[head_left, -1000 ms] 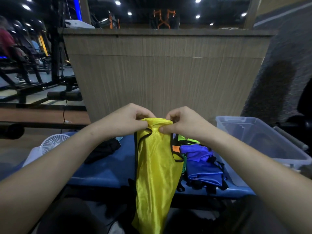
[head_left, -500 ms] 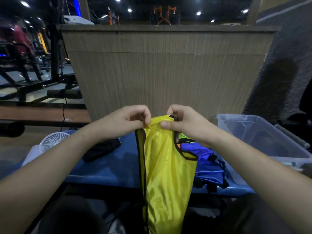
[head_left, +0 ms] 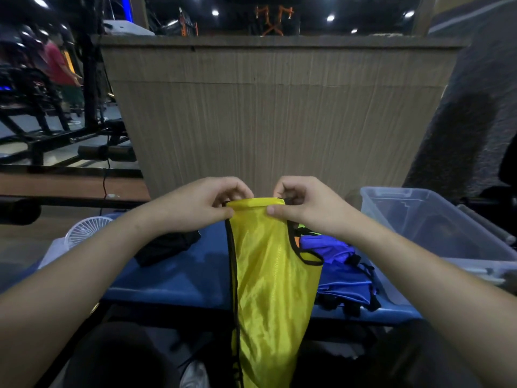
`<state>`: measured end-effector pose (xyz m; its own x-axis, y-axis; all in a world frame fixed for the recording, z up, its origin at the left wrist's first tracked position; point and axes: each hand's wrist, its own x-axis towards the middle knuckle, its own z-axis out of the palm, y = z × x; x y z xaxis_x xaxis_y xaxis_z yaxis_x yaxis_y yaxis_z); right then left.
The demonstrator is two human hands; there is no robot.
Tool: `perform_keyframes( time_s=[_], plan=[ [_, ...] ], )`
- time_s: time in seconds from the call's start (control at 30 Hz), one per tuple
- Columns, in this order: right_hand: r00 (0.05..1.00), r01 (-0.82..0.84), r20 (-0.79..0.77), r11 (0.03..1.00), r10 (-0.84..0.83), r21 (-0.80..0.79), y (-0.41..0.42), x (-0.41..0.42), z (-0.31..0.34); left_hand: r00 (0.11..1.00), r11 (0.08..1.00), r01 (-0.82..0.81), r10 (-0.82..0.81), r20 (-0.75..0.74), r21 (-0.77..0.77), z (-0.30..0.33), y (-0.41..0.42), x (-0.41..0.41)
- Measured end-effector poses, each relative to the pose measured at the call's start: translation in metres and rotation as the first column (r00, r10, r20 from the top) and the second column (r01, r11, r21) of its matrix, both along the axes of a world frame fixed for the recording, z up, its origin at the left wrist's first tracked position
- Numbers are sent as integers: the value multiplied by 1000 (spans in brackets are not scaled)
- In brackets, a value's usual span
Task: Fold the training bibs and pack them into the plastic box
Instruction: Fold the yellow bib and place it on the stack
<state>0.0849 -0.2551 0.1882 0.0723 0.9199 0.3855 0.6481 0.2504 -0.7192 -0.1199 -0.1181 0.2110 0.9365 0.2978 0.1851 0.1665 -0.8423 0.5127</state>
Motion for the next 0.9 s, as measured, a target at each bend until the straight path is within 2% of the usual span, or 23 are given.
perform_keyframes(
  time_s=[0.1, 0.17, 0.23, 0.33, 0.43, 0.57, 0.63, 0.77, 0.83, 0.9],
  plan=[
    [999, 33, -6, 998, -33, 62, 5, -7, -3, 1000, 1000, 5, -5, -26, 5, -2, -11, 5],
    [999, 48, 3, 996, -48, 73, 9, -11, -4, 999, 999, -44, 44, 28, 9, -7, -17, 11],
    [997, 62, 37, 995, -65, 76, 11, -16, -5, 990, 991, -105, 96, 103, 85, -9, -18, 18],
    [996, 79, 38, 995, -81, 66, 8, -19, -5, 988, 983, -128, 115, 105, 131, -2, -14, 16],
    [999, 36, 10, 997, -35, -65, 6, -14, -15, 991, 990, -105, 97, 89, 94, 5, -10, 11],
    [985, 30, 166, 927, 36, -375, 5, -12, -45, 982, 989, -125, 112, 152, 79, 19, -5, 8],
    [954, 120, 298, 911, 3, -394, 1, -11, -58, 982, 986, -139, 125, 144, 94, 27, -2, 4],
    [917, 227, 391, 907, -77, -355, -2, -3, -66, 988, 979, -146, 136, 78, 139, 29, 6, -3],
    [910, 262, 401, 900, -109, -348, -4, 2, -66, 985, 977, -161, 151, 82, 137, 28, 11, -7],
    [937, 234, 327, 914, -121, -332, -8, 7, -64, 980, 975, -180, 167, 107, 129, 29, 16, -10]
  ],
)
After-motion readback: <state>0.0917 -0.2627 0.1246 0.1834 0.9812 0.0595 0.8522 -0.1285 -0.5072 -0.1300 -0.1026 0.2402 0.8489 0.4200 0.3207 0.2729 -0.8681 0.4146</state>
